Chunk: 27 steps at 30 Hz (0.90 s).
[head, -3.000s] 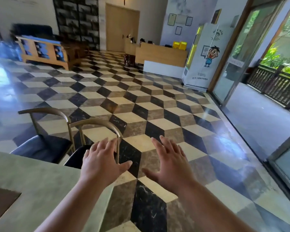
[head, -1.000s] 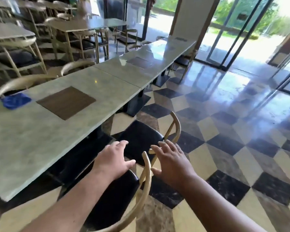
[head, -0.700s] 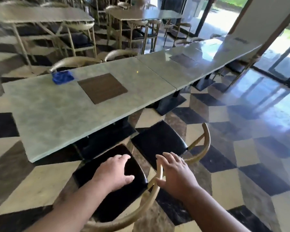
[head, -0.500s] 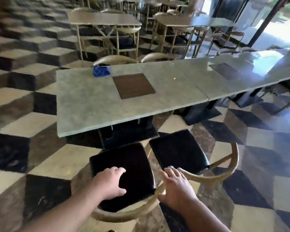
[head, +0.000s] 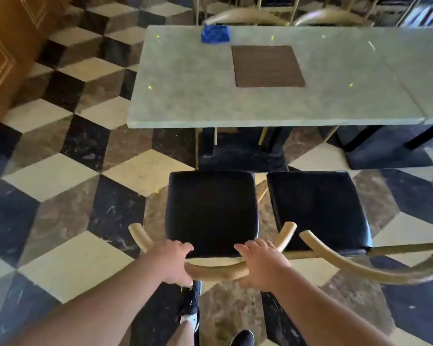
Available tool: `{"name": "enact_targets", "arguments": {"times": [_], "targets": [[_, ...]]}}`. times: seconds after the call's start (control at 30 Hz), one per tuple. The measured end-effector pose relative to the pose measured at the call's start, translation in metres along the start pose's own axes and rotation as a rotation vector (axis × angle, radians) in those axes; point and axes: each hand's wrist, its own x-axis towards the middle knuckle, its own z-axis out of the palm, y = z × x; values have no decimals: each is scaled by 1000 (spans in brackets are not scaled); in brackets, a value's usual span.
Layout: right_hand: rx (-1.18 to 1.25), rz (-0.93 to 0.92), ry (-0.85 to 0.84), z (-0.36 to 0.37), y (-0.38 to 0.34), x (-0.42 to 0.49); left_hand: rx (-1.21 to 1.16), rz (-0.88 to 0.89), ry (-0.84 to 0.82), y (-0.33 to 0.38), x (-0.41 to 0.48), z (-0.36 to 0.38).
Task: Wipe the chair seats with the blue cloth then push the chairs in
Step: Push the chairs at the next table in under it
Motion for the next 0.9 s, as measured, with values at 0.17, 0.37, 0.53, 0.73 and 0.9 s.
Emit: {"name": "enact_targets", "arguments": {"times": [0.17,0.37,0.53,0.73,0.9], "targets": [[-183,-53,-106,11,-1,34,183,78,-90,-4,33,18],[-126,-105,1,-16,8,39,130,160,64,-24,34,1],[-65,-93,19,-57,15,65,95,202,120,-55,51,-45],[-61,-84,97,-113,15,97,101,227,244,-86,70,-94],[-82,-79,133,-156,30,130,77,236,273,-99,96,-140]]}}
